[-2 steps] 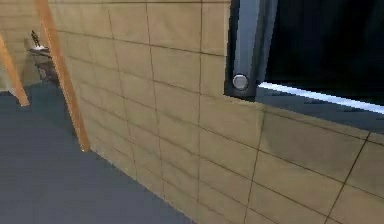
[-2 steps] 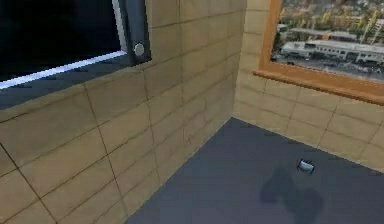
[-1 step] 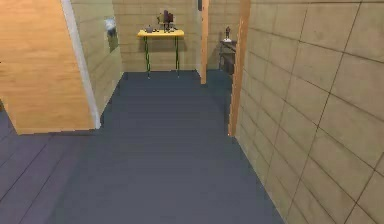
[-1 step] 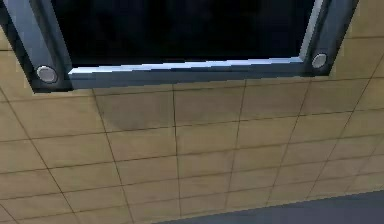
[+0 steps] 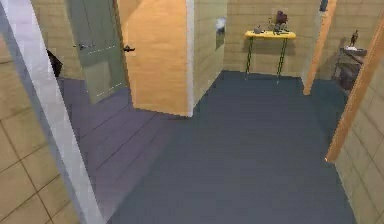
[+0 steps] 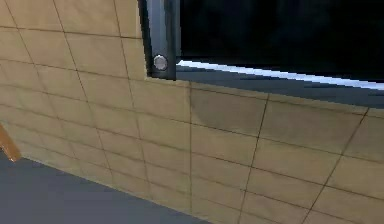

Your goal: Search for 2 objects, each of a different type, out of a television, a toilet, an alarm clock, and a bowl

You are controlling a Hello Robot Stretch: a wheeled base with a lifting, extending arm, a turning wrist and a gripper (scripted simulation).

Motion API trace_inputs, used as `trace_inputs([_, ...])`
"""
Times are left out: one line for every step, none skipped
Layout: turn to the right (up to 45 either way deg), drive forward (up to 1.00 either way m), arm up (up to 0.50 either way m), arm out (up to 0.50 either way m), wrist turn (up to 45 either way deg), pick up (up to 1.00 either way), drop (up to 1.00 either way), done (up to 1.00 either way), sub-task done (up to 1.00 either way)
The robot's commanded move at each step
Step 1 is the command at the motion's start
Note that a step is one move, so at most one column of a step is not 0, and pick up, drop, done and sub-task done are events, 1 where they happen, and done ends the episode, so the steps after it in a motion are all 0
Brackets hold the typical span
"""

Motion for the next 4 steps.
trace_inputs([0.0,0.9,0.0,0.0,0.0,0.0,0.0,0.0,0.0])
trace_inputs([-27.0,0.0,0.0,0.0,0.0,0.0,0.0,0.0,0.0])
trace_inputs([0.0,0.45,0.0,0.0,0.0,0.0,0.0,0.0,0.0])
trace_inputs([-36.0,0.0,0.0,0.0,0.0,0.0,0.0,0.0,0.0])
